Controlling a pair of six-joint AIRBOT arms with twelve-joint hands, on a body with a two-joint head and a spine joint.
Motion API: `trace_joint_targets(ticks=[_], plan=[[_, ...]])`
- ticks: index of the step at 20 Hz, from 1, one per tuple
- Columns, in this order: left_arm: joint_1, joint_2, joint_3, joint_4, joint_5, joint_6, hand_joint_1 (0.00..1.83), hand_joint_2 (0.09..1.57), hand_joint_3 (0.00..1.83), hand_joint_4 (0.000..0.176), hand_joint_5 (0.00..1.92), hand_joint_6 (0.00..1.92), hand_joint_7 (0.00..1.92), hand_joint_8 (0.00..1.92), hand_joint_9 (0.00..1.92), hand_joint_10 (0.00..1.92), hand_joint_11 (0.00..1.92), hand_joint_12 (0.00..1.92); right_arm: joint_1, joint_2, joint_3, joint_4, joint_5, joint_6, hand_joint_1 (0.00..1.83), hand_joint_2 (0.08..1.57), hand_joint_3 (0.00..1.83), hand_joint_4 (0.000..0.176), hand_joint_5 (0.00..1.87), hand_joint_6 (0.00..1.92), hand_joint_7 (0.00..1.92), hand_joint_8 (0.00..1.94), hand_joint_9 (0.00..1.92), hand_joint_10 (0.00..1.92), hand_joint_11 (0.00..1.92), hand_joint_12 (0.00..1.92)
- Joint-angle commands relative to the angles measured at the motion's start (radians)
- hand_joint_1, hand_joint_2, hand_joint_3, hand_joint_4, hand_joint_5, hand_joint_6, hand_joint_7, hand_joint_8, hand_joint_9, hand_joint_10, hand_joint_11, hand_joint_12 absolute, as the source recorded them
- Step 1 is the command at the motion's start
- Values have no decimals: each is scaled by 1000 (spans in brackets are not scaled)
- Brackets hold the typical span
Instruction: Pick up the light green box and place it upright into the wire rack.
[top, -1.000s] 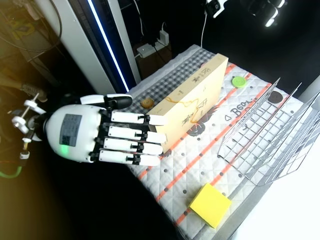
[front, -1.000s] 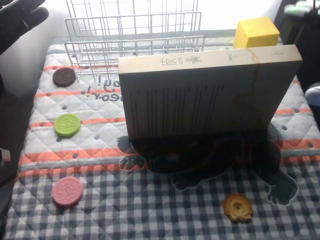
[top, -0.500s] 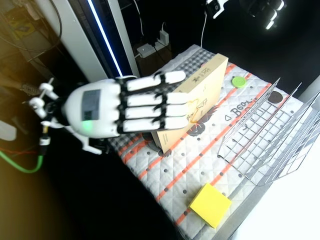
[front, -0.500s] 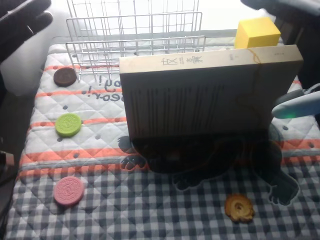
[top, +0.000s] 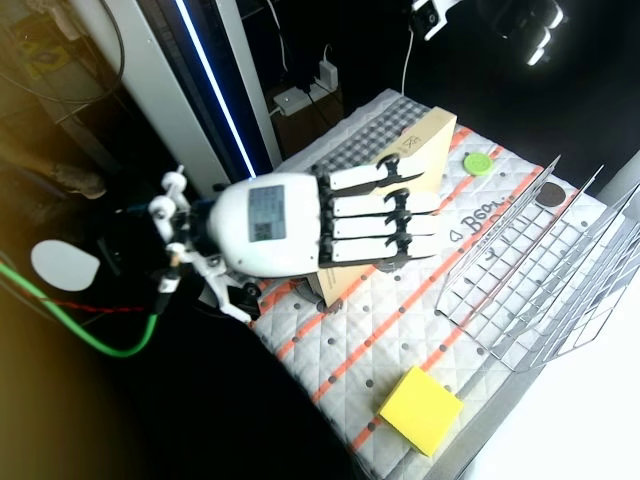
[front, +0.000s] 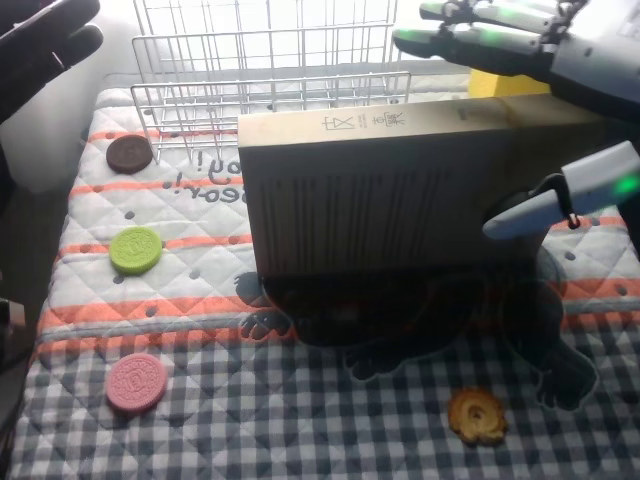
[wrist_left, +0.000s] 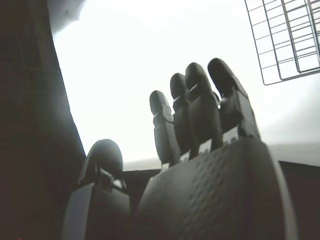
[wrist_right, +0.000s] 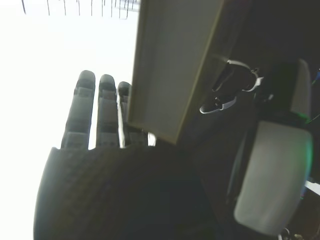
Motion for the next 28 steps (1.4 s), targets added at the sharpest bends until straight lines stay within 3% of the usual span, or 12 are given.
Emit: trace_joint_targets(ticks=[1,4,5,8,10,12,13,14,15,16,18,28], plan=[[-12,-3,4,-10,-118,-6,289,1162,1,119,513,1,446,1,428,4,37,741,15,2,6,40,82,2,684,780,7,176,0,0,12,4,29,6,0,0],[-13,-5,5,-10,-118,-6,285,1164,0,118,518,0,449,0,438,0,9,823,22,-12,12,20,55,2,714,798,9,176,0,0,0,0,0,0,6,2],[-14,-6,6,-10,-118,-6,307,1165,0,115,525,2,447,0,432,0,6,832,22,-18,16,17,44,2,744,811,10,140,0,0,45,14,50,17,67,29],[-14,-7,6,-9,-119,-6,298,1159,0,105,544,6,460,3,446,4,14,858,21,-33,24,6,11,2,722,835,0,148,76,11,125,0,98,2,47,13],[-14,-6,5,-10,-123,-6,294,1155,0,117,539,1,455,0,442,1,4,862,21,-40,28,9,2,2,726,911,1,54,298,5,551,18,561,58,481,273],[-14,-6,4,-10,-123,-6,279,1158,0,116,534,0,454,0,434,1,1,843,16,-44,30,18,-1,2,875,998,4,39,485,13,893,37,921,79,538,999],[-14,-6,3,-10,-124,-6,286,1161,1,106,539,2,460,2,440,3,4,842,10,-44,31,31,-1,2,1266,1026,6,0,682,6,1099,575,1174,159,729,1211],[-14,-6,3,-10,-125,-6,290,1164,3,97,541,3,460,2,439,3,3,841,9,-44,31,37,-1,2,1091,1041,2,0,800,9,1103,382,1208,224,770,1342],[-14,-6,3,-10,-125,-6,302,1166,2,108,527,0,463,3,441,3,2,842,9,-44,31,38,-1,2,1074,1084,5,21,971,732,1177,223,1206,363,825,1414],[-14,-6,3,-10,-126,-6,309,1165,1,109,527,1,469,4,450,6,12,847,8,-44,31,38,-1,2,1229,1101,0,0,927,819,1125,825,1155,670,887,1472],[-14,-6,2,-10,-126,-6,286,1170,3,105,533,5,466,2,441,1,0,834,8,-44,31,41,0,2,1273,1107,0,0,927,880,1097,973,1220,852,1068,1362],[-14,-5,1,-10,-127,-6,279,1168,0,53,601,2,484,1,437,1,39,739,32,-35,31,43,114,2,1267,1110,3,0,865,988,1136,898,1460,131,1206,902]])
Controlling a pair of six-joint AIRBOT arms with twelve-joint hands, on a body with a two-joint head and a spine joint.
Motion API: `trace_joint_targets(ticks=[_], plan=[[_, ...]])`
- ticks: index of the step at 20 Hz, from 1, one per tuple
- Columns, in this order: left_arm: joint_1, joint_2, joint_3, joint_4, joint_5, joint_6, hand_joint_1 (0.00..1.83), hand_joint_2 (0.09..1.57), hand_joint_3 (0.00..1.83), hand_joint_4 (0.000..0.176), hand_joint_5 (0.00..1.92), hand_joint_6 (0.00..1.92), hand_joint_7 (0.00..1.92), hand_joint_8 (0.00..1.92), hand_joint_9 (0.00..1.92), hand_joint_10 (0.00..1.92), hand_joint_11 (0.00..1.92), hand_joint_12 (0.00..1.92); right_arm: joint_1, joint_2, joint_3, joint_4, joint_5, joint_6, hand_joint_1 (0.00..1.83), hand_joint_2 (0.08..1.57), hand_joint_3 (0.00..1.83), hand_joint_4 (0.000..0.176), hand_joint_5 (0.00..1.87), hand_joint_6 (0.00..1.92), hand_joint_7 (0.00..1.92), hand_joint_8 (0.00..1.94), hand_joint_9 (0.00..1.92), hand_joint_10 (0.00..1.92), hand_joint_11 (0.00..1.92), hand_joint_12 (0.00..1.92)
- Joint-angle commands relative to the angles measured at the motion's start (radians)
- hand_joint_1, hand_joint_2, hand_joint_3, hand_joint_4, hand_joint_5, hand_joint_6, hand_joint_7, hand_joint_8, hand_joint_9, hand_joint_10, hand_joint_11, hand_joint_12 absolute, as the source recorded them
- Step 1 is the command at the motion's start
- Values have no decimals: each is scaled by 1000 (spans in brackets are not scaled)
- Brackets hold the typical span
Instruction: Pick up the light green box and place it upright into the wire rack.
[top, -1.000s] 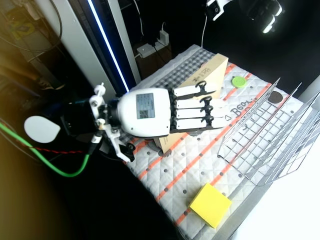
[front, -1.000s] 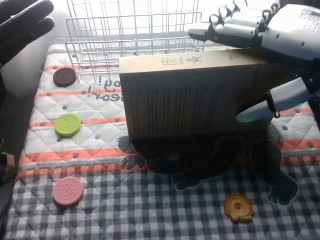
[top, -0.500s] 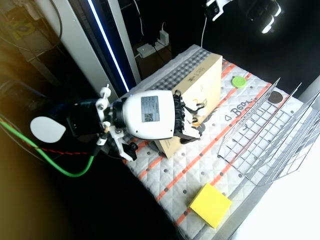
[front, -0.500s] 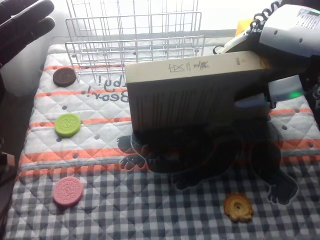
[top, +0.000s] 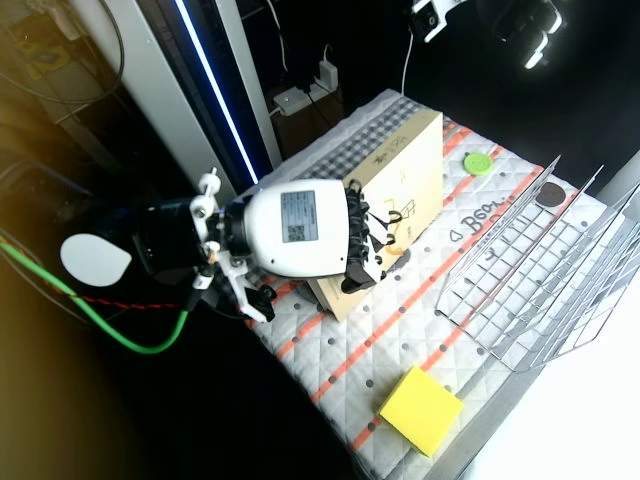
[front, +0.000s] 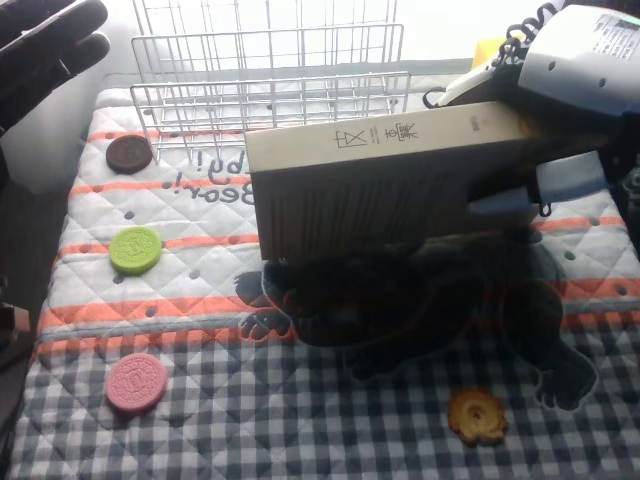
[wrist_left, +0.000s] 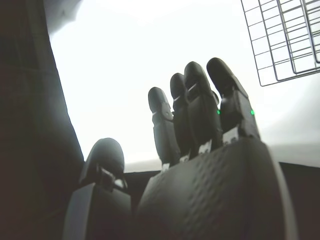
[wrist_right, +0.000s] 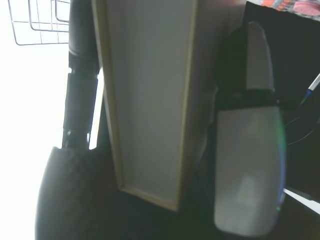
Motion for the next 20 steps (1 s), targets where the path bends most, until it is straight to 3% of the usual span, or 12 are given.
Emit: trace_joint_targets(ticks=[1,3,5,7,10,12,13,15,17,18,19,20], plan=[[-13,1,1,-13,-132,-6,281,1165,0,55,594,0,475,0,427,0,33,725,29,14,4,58,155,3,1267,1112,0,0,858,981,1147,880,1491,103,1197,874],[-13,1,1,-13,-132,-6,290,1165,0,29,622,9,475,1,431,3,46,723,50,18,2,58,180,3,1149,1140,5,0,923,1046,1318,225,1541,93,1159,953],[-13,2,1,-15,-132,-6,266,1169,2,24,637,0,461,0,419,0,58,673,88,19,2,58,202,3,1138,1152,0,0,912,1069,1396,43,1556,46,1231,855],[-13,1,1,-15,-132,-6,264,1164,0,47,618,0,470,3,428,3,68,668,122,19,4,58,207,3,1127,1173,0,0,872,1132,1385,6,1551,17,1285,749],[-14,0,2,-16,-130,-6,265,1155,0,54,608,1,475,3,441,6,79,666,177,19,20,57,207,3,1121,1185,1,0,845,1173,1394,6,1573,11,1322,613],[-15,-1,3,-16,-125,-6,282,1161,0,34,619,5,462,1,431,1,70,662,212,17,39,57,202,3,1115,1193,3,0,830,1198,1423,5,1603,11,1367,558],[-16,-2,3,-16,-123,-6,289,1164,1,45,602,0,461,0,429,0,71,663,228,8,50,57,194,3,1124,1178,5,0,855,1160,1442,3,1622,9,1409,492],[-17,-5,5,-16,-121,-6,296,1163,0,33,633,11,475,4,439,4,85,665,261,-2,65,57,173,3,1120,1191,4,0,832,1192,1429,1,1601,0,1410,455],[-19,-7,7,-15,-116,-6,288,1165,1,56,603,1,465,0,429,0,75,652,281,-22,83,57,154,3,1126,1187,0,0,844,1175,1451,7,1614,5,1429,463],[-21,-9,8,-14,-113,-6,297,1161,0,86,568,0,456,0,425,0,67,646,289,-33,92,57,145,3,1123,1193,2,0,831,1195,1465,10,1624,8,1438,470],[-24,-12,10,-12,-109,-6,294,1157,0,91,565,2,460,2,426,0,68,643,297,-42,101,57,135,3,1118,1201,2,0,816,1217,1467,8,1626,7,1442,472],[-27,-15,12,-10,-106,-6,299,1157,0,64,585,9,467,5,429,2,79,645,302,-53,109,57,127,3,1116,1203,2,0,814,1221,1468,7,1629,7,1449,475]])
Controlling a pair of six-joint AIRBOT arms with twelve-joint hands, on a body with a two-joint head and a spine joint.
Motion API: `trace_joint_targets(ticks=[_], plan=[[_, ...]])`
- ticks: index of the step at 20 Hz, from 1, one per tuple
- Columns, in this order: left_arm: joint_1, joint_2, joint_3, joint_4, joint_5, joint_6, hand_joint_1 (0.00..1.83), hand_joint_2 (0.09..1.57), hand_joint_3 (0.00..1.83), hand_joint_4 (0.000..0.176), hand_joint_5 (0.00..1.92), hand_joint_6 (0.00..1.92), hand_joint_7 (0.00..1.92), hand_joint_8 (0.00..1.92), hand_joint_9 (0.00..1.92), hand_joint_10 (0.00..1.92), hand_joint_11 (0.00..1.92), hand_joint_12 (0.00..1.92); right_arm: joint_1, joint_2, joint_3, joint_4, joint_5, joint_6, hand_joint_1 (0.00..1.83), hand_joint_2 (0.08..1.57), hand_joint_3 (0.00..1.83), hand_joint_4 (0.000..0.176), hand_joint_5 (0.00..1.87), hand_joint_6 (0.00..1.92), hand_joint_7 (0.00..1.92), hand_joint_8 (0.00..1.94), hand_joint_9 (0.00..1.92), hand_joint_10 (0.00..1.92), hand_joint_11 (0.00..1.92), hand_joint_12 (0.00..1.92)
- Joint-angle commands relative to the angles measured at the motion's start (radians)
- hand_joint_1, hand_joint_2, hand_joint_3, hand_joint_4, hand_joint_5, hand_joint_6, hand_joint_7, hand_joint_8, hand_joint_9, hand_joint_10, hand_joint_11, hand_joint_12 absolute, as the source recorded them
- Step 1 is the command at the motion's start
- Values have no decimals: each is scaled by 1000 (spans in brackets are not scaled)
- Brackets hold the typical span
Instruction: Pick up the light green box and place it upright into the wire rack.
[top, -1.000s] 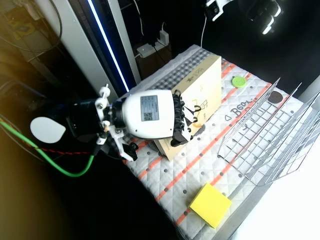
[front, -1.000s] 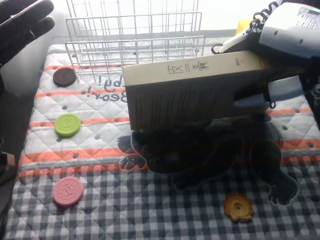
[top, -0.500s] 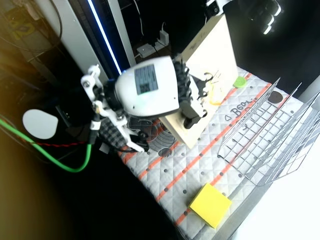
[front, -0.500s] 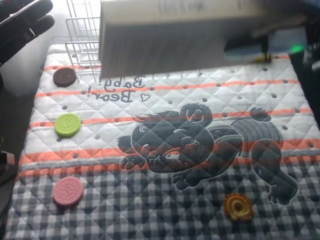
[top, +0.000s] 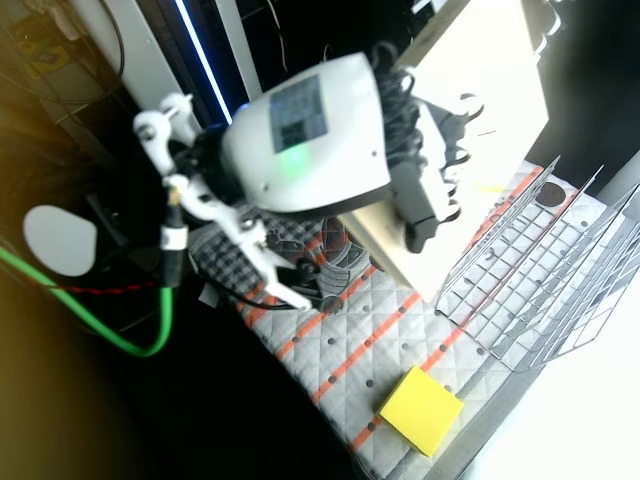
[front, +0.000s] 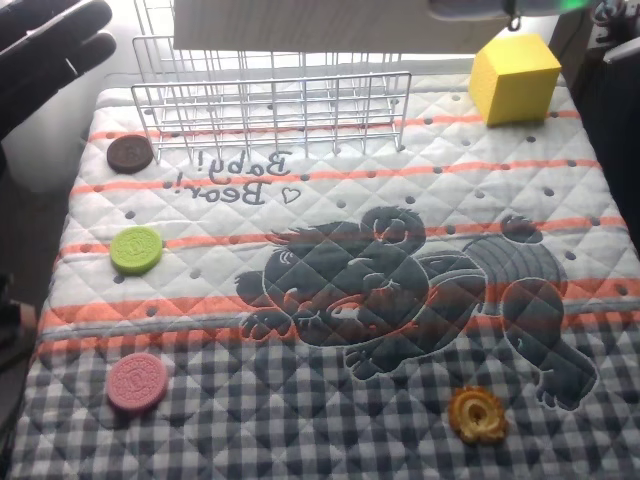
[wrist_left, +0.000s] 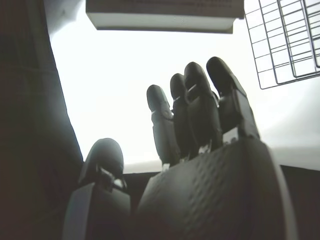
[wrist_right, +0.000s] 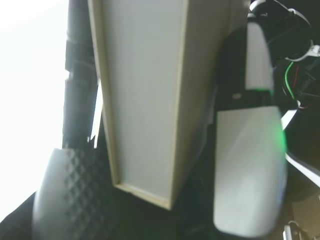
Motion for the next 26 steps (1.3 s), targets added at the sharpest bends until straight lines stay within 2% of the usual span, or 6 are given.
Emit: trace_joint_targets(ticks=[1,9,10,13,20,26], plan=[[-17,-7,6,-4,-113,-7,300,1161,0,55,593,12,467,4,426,0,78,643,25,0,12,59,81,2,1116,1204,2,0,813,1223,1467,6,1628,7,1457,478],[-29,-17,13,5,-107,-7,311,1141,0,76,570,1,476,0,436,1,74,640,46,-71,67,60,28,2,1131,1171,0,0,878,1125,1484,5,1644,6,1486,520],[-29,-17,14,5,-106,-7,315,1142,0,52,595,10,476,0,438,2,79,646,46,-72,69,60,26,2,1133,1169,0,0,881,1121,1487,6,1646,6,1477,519],[-30,-18,14,6,-106,-7,306,1146,0,45,610,11,478,2,445,4,90,659,47,-76,72,60,23,2,1134,1167,0,0,882,1117,1493,7,1662,12,1485,526],[-39,-27,20,15,-111,-7,346,1157,0,117,522,1,435,0,421,0,4,773,32,-165,148,80,-41,2,1135,1167,0,0,881,1119,1462,0,1621,0,1444,475],[-38,-23,8,18,-160,-7,354,1158,0,114,536,1,444,4,412,3,0,812,-2,-200,185,104,-79,2,1140,1155,0,0,902,1086,1459,0,1634,2,1492,417]])
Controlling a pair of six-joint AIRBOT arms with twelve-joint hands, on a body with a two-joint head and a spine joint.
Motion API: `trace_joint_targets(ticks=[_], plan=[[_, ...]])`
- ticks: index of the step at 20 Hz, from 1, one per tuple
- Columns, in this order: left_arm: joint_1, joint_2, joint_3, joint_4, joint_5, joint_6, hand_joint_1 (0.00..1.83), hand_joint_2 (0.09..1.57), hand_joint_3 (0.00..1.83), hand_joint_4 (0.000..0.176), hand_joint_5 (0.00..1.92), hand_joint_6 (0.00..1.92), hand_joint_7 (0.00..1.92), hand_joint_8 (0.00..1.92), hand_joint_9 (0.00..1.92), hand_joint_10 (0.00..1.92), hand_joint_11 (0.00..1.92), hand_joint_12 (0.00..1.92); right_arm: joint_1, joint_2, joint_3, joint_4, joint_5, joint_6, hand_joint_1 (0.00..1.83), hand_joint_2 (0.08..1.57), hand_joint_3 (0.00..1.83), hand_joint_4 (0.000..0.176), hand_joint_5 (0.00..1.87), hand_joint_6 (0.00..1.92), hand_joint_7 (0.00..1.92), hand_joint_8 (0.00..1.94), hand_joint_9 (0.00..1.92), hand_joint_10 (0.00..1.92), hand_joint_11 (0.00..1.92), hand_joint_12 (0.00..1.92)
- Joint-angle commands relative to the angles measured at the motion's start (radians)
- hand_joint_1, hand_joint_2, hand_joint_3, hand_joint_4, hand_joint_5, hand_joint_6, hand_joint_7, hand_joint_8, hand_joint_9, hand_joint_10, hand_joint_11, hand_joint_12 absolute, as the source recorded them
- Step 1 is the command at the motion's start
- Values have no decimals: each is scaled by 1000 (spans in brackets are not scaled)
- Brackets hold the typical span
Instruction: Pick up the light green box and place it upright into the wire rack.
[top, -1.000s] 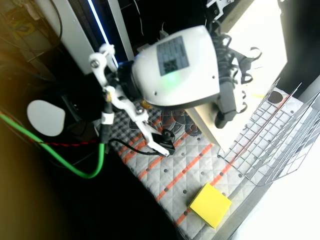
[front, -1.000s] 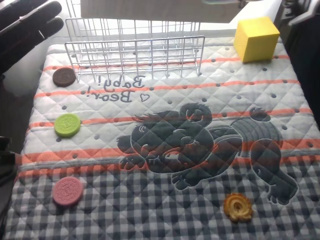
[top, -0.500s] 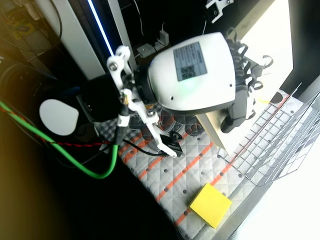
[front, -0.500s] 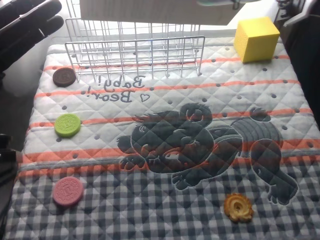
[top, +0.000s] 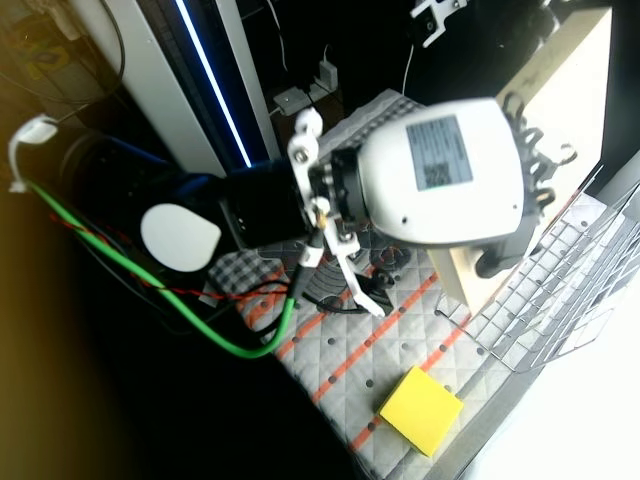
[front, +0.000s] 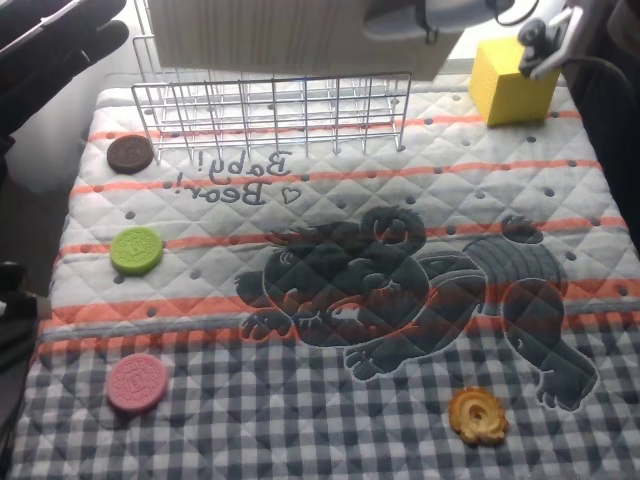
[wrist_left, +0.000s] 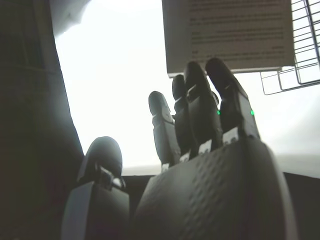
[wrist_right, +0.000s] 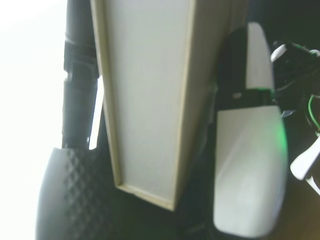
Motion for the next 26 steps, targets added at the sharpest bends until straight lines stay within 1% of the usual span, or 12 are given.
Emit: trace_joint_targets(ticks=[1,6,9,10,15,16,17,18,19,21,24,26], plan=[[-2,6,-2,-14,-147,-7,360,1161,1,106,541,3,450,5,413,3,0,815,7,2,9,55,99,3,1140,1155,0,0,903,1085,1443,0,1610,0,1476,409],[32,31,-27,-23,-202,-7,413,1154,0,108,542,2,461,2,423,3,0,779,-9,-13,21,67,88,3,1144,1148,0,0,918,1061,1451,3,1601,1,1470,415],[56,39,-40,-32,-236,-7,474,1142,0,112,553,3,458,2,416,2,0,784,-11,-18,27,66,78,3,1146,1140,1,0,931,1040,1487,1,1638,3,1451,634],[59,40,-41,-35,-239,-7,445,1152,1,77,581,5,506,7,477,15,0,915,-11,-19,29,66,76,3,1142,1150,1,0,911,1071,1456,0,1621,0,1439,597],[60,37,-38,-39,-237,-7,441,1151,0,67,589,1,512,2,487,7,0,935,-11,-41,40,51,65,3,1141,1150,0,0,912,1068,1416,0,1582,0,1420,501],[59,37,-37,-40,-237,-7,483,1140,0,77,584,1,488,0,455,0,0,926,-11,-47,43,50,64,3,1059,1187,0,0,841,1189,1177,0,1293,0,1041,685],[59,37,-36,-41,-237,-7,488,1140,0,70,589,3,493,3,462,4,0,927,-11,-52,45,48,64,3,907,1147,0,0,713,472,1120,0,1202,0,902,724],[59,36,-35,-41,-235,-7,482,1138,0,68,590,2,496,2,468,5,0,949,-11,-55,46,45,64,3,763,1099,0,0,611,141,1002,0,1095,0,678,990],[59,34,-34,-41,-231,-7,485,1140,0,64,593,3,499,3,473,7,0,955,-11,-57,46,41,64,3,622,1057,0,0,436,28,740,0,902,0,436,1237],[58,31,-32,-42,-227,-7,503,1138,0,62,596,3,498,2,469,4,0,961,-11,-59,46,38,64,3,475,1008,0,4,220,0,413,0,583,0,142,1338],[51,24,-26,-44,-222,-7,491,1141,0,69,595,1,517,4,489,8,0,1025,-11,-62,46,38,65,3,354,948,0,16,65,0,318,0,430,0,20,1313],[46,18,-22,-45,-220,-7,493,1135,0,70,592,1,519,3,488,5,0,1027,-11,-63,44,37,66,3,300,894,0,74,2,0,138,0,261,0,0,1167]])
